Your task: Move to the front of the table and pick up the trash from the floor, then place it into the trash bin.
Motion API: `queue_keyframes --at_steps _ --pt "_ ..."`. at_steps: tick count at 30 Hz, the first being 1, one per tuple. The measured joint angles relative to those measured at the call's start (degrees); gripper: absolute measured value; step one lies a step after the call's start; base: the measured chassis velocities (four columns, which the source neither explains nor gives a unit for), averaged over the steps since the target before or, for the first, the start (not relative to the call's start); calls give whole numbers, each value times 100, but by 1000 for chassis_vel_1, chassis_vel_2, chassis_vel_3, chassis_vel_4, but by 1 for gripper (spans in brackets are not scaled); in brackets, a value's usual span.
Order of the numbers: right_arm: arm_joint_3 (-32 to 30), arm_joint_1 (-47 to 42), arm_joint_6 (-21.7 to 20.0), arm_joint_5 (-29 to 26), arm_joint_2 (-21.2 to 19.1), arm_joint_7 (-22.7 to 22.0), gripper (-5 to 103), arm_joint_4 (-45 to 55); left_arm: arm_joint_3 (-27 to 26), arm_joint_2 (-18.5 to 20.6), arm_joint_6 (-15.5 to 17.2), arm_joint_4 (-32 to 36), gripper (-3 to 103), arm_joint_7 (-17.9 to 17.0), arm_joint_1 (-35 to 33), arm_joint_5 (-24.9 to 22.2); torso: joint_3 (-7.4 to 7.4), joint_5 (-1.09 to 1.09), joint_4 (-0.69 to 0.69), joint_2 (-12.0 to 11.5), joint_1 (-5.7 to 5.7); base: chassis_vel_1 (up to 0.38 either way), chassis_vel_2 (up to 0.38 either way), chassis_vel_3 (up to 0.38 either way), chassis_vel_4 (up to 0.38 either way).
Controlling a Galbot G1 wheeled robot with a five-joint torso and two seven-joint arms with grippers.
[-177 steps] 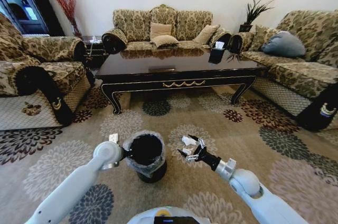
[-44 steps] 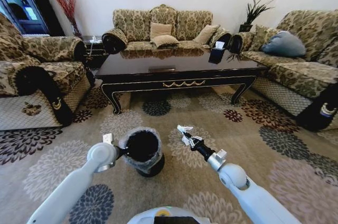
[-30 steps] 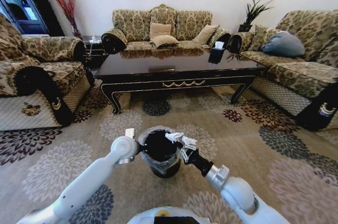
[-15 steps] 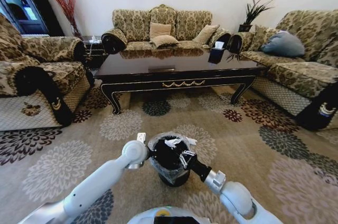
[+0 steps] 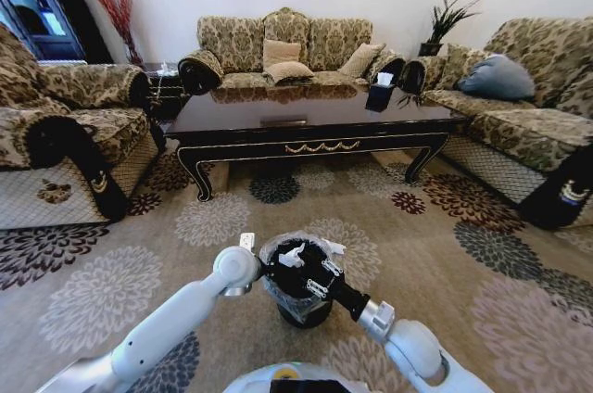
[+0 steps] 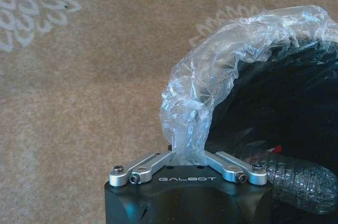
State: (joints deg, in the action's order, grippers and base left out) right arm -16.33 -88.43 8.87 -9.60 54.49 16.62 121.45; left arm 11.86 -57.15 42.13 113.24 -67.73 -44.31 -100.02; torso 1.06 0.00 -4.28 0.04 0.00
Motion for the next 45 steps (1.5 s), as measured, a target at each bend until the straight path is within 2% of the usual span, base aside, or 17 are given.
queue_keyframes --at_steps 2,3,6,7,8,9,12,14,15,19,20,24,36,45 --pt "-9 -2 -1 -7 1 0 65 12 -41 3 1 0 0 12 -33 14 0 0 0 0 0 0 0 0 0" --pt "-22 -9 -2 -24 1 -1 76 29 -112 1 0 4 0 26 -89 24 0 0 1 0 0 0 0 0 0" --pt "-49 -23 -4 -79 15 -44 76 60 -242 -1 0 18 0 49 -183 35 0 -1 0 0 0 0 0 0 0" --pt "-60 -23 -4 -132 27 -90 86 76 -310 5 0 27 0 66 -234 43 0 0 -1 0 0 0 0 0 0" --pt "-78 -18 -4 -219 43 -157 86 94 -390 17 0 35 0 86 -289 47 0 -1 -1 0 0 0 0 0 0" --pt "-125 10 12 -296 59 -214 96 101 -537 53 1 48 0 121 -389 58 0 -1 -2 0 0 0 0 0 0" --pt "-219 94 108 -255 79 -286 96 72 -799 121 1 70 0 181 -539 85 0 -1 -1 0 0 0 0 0 0" --pt "-325 281 215 -266 92 -507 99 -147 -1188 260 1 100 0 284 -725 86 0 -2 1 0 0 0 0 0 0" --pt "-325 281 215 -266 92 -507 99 -147 -1188 260 1 100 0 284 -725 86 0 -2 1 0 0 0 0 0 0" --pt "-484 696 117 -664 99 -935 100 -796 -1718 643 1 109 0 431 -962 50 0 0 1 0 0 0 0 0 0" --pt "-484 696 117 -664 99 -935 100 -796 -1718 643 1 109 0 431 -962 50 0 0 1 0 0 0 0 0 0" --pt "-430 994 -130 -1301 175 -1224 100 -1399 -2057 744 1 65 0 525 -1204 71 0 -1 0 0 0 0 0 0 0" --pt "-243 1436 -79 -1135 614 -1327 100 -3144 -3104 918 3 -83 0 850 -1791 146 0 -1 0 2 0 -38 39 44 -47" --pt "-4 2005 64 -987 940 -1227 100 -4260 -3519 903 1 -60 0 949 -2203 223 2 -1 0 1 1 -122 117 122 -116"
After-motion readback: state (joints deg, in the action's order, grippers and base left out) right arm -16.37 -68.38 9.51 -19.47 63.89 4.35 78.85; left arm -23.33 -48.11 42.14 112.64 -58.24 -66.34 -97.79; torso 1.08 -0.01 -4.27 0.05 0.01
